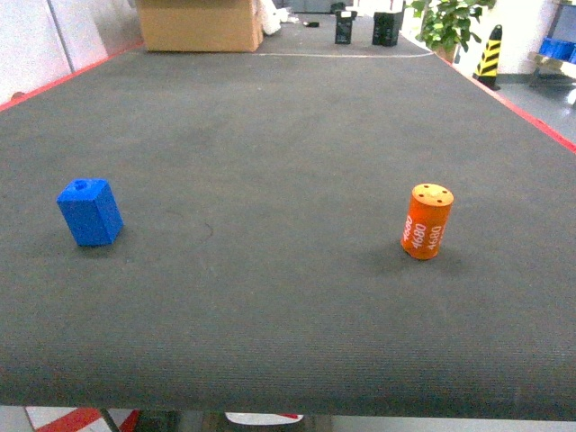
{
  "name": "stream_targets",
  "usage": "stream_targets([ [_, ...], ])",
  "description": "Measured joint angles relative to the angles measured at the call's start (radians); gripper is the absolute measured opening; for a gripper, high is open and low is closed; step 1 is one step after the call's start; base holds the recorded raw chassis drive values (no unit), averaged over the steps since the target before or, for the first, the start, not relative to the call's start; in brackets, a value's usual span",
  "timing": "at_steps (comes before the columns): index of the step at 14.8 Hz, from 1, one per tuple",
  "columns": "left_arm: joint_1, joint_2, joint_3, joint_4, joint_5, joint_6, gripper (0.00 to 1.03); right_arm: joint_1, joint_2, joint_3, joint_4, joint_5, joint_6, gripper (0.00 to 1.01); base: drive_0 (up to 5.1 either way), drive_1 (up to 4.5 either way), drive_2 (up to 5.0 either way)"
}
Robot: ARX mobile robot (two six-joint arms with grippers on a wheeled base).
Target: Sort blue parts and orange caps into right shelf containers
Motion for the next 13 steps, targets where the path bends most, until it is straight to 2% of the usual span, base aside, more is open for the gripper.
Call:
stream_targets([
  [13, 0.0, 0.0, 0.0, 0.0, 0.0, 0.0, 0.98, 0.0, 0.0, 0.0, 0.0, 0.0, 0.0, 0.98, 0.0, 0.0, 0.0],
])
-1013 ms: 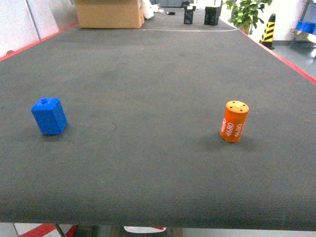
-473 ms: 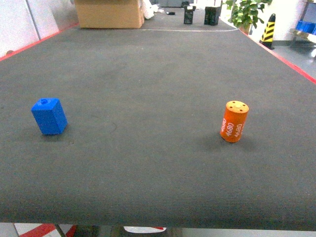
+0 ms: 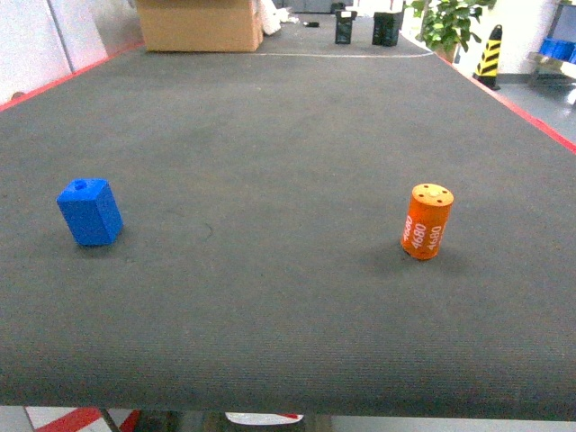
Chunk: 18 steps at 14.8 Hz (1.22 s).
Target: Sort blue parts and orange caps into right shelf containers
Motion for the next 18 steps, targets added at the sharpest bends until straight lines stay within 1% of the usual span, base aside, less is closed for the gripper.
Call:
stream_targets([
  [18, 0.0, 0.0, 0.0, 0.0, 0.0, 0.0, 0.98, 0.0, 0.0, 0.0, 0.0, 0.0, 0.0, 0.98, 0.0, 0.0, 0.0],
])
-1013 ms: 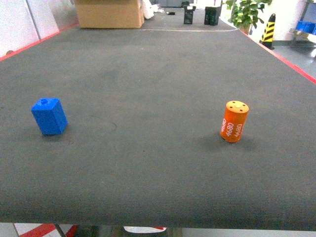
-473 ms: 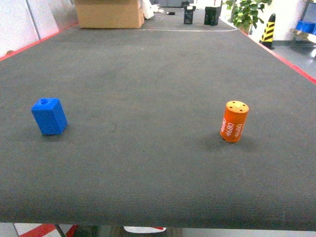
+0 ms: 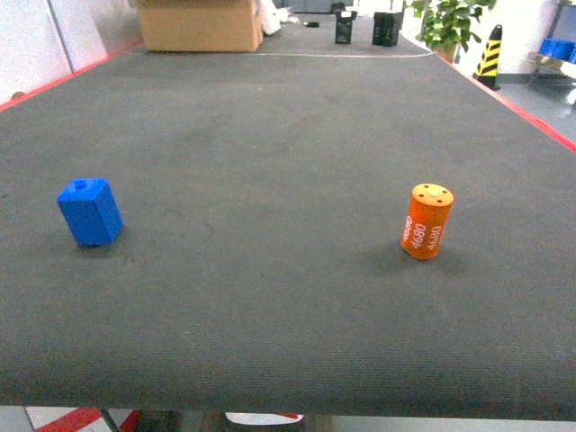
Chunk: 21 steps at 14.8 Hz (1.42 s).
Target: Sort blue parts and orange caps into right shelf containers
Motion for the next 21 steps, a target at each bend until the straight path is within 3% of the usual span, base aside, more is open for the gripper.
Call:
stream_targets([
  [6, 0.0, 0.0, 0.0, 0.0, 0.0, 0.0, 0.98, 0.0, 0.0, 0.0, -0.004, 0.003, -0.001, 0.98, 0.0, 0.0, 0.0],
  [11, 0.0, 0.0, 0.0, 0.0, -0.001, 0.0, 0.98, 0.074, 0.129, 0.051, -0.111, 0.177, -0.046, 0.98, 0.0, 0.0, 0.0],
  [14, 0.0, 0.0, 0.0, 0.001, 0.0, 0.0, 0.98, 0.075, 0.276, 0.087, -0.048, 0.202, -0.059, 0.98, 0.0, 0.0, 0.0],
  [17, 0.0, 0.0, 0.0, 0.0, 0.0, 0.0, 0.98, 0.018, 0.565, 0.185, 0.128, 0.127, -0.055, 0.98, 0.0, 0.0, 0.0],
  [18, 0.0, 0.0, 0.0, 0.0, 0.0, 0.0, 0.98, 0.018, 0.629, 0.203, 0.17, 0.108, -0.051, 0.98, 0.0, 0.0, 0.0],
  [20, 0.0, 0.0, 0.0, 0.001, 0.0, 0.0, 0.98, 0.019, 0.955, 0.317, 0.36, 0.021, -0.051, 0.98, 0.0, 0.0, 0.0],
  [21, 0.0, 0.0, 0.0, 0.0, 0.0, 0.0, 0.98, 0.022, 1.118, 0.401, 0.446, 0.014, -0.062, 0.98, 0.0, 0.0, 0.0],
])
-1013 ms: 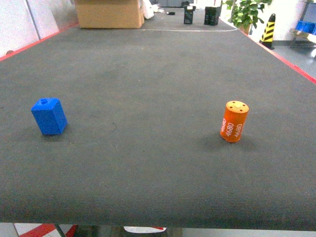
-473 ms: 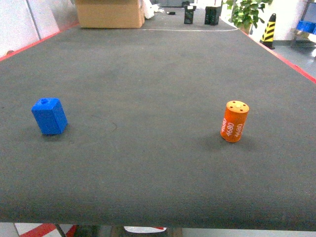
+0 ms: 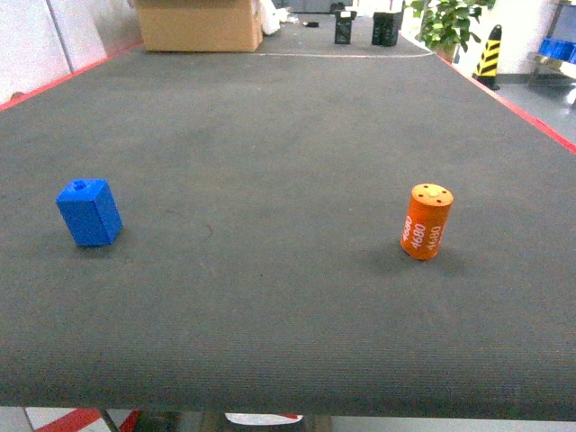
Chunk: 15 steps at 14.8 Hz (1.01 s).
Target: Sort blue parts and orange caps into right shelf containers
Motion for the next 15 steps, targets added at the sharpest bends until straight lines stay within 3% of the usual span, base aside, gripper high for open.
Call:
stream_targets([
  [1, 0.0, 0.0, 0.0, 0.0, 0.0, 0.0, 0.98, 0.014, 0.145, 0.095, 0.038, -0.008, -0.009, 0.98, 0.0, 0.0, 0.0],
  [5, 0.0, 0.0, 0.0, 0.0, 0.0, 0.0, 0.98, 0.109, 0.599, 0.455, -0.016, -0.012, -0.012, 0.98, 0.0, 0.0, 0.0],
  [8, 0.0, 0.0, 0.0, 0.0, 0.0, 0.0, 0.98, 0.168, 0.793, 0.662, -0.08, 0.024, -0.006, 0.98, 0.0, 0.0, 0.0],
  [12, 0.0, 0.0, 0.0, 0.0, 0.0, 0.0, 0.98, 0.183, 0.936, 0.812, -0.161, 0.052, 0.041, 0.98, 0.0, 0.0, 0.0],
  [15, 0.0, 0.0, 0.0, 0.0, 0.0, 0.0, 0.98, 0.21, 0.999, 0.834, -0.176, 0.076, 0.058, 0.95, 0.0, 0.0, 0.0],
])
